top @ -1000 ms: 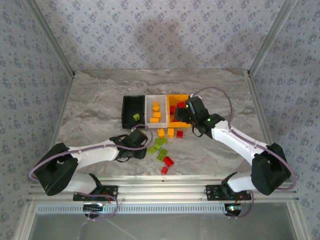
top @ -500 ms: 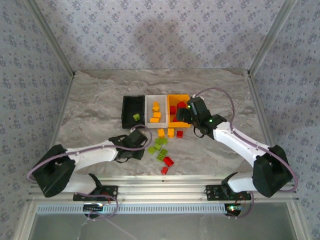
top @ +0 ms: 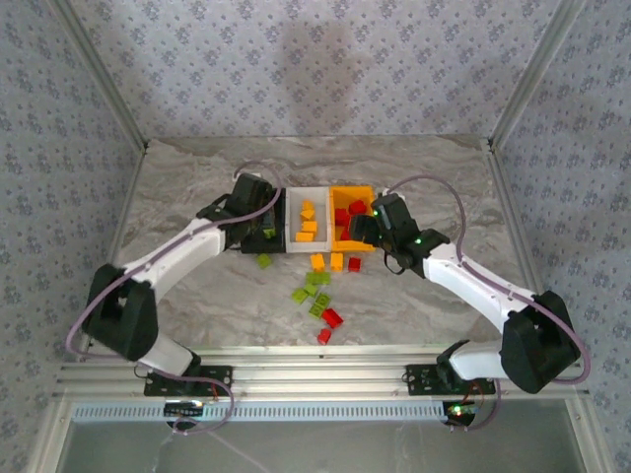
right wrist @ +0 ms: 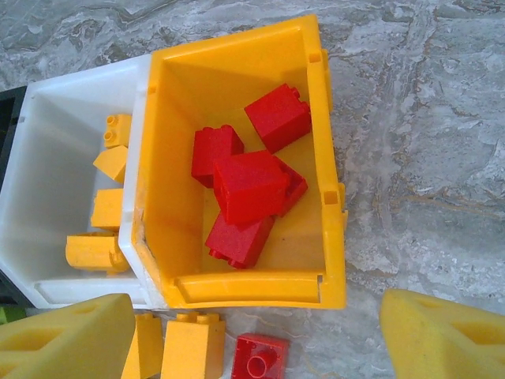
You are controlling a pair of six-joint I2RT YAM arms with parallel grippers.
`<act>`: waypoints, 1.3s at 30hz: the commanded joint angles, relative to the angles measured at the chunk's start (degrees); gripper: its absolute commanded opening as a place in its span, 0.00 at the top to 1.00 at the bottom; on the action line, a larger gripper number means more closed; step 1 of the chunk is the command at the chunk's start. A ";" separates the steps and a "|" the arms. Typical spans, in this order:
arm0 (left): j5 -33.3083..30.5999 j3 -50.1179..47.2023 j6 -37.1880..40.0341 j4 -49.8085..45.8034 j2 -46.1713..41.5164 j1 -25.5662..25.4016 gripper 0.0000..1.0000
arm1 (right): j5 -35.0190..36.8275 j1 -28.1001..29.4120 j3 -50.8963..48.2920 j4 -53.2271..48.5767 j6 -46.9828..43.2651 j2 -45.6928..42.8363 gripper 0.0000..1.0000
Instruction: Sort the legos into containers by color
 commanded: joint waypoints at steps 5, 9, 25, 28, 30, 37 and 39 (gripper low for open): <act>-0.18 10.33 0.66 0.23 11.52 1.88 0.58 | 0.07 -0.32 -1.70 -0.63 0.93 -3.42 0.17; 0.31 12.97 0.50 -1.54 12.27 2.11 0.41 | 0.46 -0.37 -2.79 -1.23 1.28 -5.46 0.16; 14.58 -11.17 -0.59 -4.11 -8.88 -16.84 0.20 | -0.43 -1.24 -5.15 -0.52 2.21 -7.66 0.15; 17.86 -15.55 -0.96 0.64 -8.26 -18.97 0.20 | -0.48 -1.28 -5.46 -0.33 2.31 -7.57 0.15; 18.50 -16.32 -0.73 3.08 -6.91 -20.25 0.20 | -0.48 -1.30 -5.49 -0.37 2.37 -7.57 0.15; 15.51 -14.23 2.12 3.86 -0.72 -23.02 0.22 | -0.26 -1.51 -5.61 -1.16 2.25 -8.66 0.16; 14.94 -13.57 2.81 3.42 0.85 -23.34 0.24 | -0.39 -1.67 -5.63 -1.25 2.23 -8.71 0.15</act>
